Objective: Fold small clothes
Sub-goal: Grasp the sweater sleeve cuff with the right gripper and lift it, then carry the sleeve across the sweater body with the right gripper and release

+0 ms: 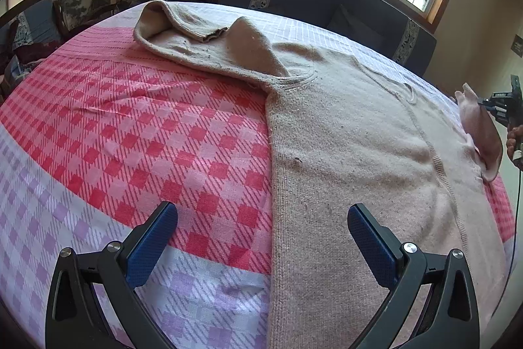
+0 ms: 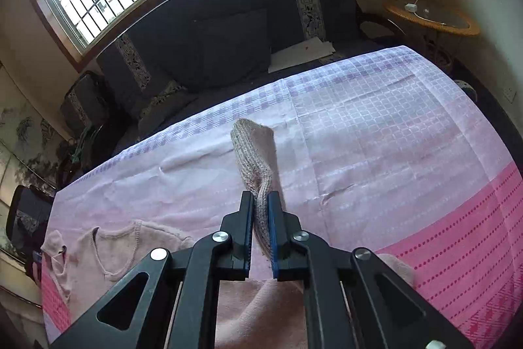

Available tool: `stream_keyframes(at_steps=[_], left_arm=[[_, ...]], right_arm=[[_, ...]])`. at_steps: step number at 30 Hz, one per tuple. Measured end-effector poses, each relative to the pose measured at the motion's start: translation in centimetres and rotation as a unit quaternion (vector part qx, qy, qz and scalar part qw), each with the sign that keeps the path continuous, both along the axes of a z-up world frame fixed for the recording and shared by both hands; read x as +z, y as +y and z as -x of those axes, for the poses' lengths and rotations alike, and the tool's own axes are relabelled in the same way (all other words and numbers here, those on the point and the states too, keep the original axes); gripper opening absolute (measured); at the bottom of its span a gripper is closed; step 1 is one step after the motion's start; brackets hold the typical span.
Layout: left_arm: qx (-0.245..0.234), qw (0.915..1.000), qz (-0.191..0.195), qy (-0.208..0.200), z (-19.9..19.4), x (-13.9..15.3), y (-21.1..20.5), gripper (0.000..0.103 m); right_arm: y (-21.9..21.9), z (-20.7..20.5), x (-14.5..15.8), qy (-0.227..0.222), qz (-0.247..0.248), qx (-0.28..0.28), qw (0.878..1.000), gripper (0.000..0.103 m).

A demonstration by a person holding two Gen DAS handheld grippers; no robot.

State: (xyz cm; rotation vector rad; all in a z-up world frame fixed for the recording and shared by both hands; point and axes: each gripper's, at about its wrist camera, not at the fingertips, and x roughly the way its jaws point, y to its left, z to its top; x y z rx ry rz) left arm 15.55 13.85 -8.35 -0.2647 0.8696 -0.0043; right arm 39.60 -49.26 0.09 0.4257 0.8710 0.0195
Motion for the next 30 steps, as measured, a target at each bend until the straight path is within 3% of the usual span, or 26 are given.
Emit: stream_keyframes(at_steps=[4,7,10,13,16,18,21,23,26,30], left_arm=[[0.019,0.9997,0.013,-0.008,0.6,0.1,0.7,0.102],[0.035,0.9987,0.034,-0.018,1.1,0.1,1.5,0.102],[0.038,0.9979,0.047,-0.025,1.3,0.1,1.8,0.102],[0.037,0.9976,0.051,-0.027,1.4,0.2,1.9,0.102],[0.033,0.9974,0.057,-0.029,1.5,0.2,1.9,0.102],[0.018,0.9971,0.066,-0.032,1.5,0.4,1.9,0.102],[-0.013,0.9948,0.094,-0.039,0.8,2.1,1.2,0.102],[-0.036,0.9911,0.124,-0.032,-0.4,3.6,0.5,0.102],[-0.077,0.9815,0.175,0.010,-3.4,4.2,-1.3,0.102],[-0.094,0.9680,0.213,0.093,-8.1,2.3,-4.0,0.102]], right_arm=[[7.3,3.9,4.3,-0.072,-0.020,0.039,0.996,0.008],[15.0,6.9,4.6,-0.103,-0.054,0.091,0.989,0.008],[23.4,9.0,1.9,-0.094,-0.065,0.153,0.982,0.008],[30.1,9.9,-2.9,-0.043,-0.080,0.207,0.974,0.008],[33.6,10.9,-6.9,0.014,-0.077,0.248,0.966,0.010],[33.3,12.1,-7.3,0.016,-0.103,0.253,0.962,0.014],[29.5,14.2,-6.1,-0.017,-0.157,0.242,0.957,0.016],[26.0,15.9,-4.9,-0.038,-0.152,0.220,0.963,0.018],[20.7,18.4,-4.5,-0.048,-0.157,0.198,0.966,0.019],[15.1,21.3,-5.4,-0.051,-0.155,0.164,0.973,0.025]])
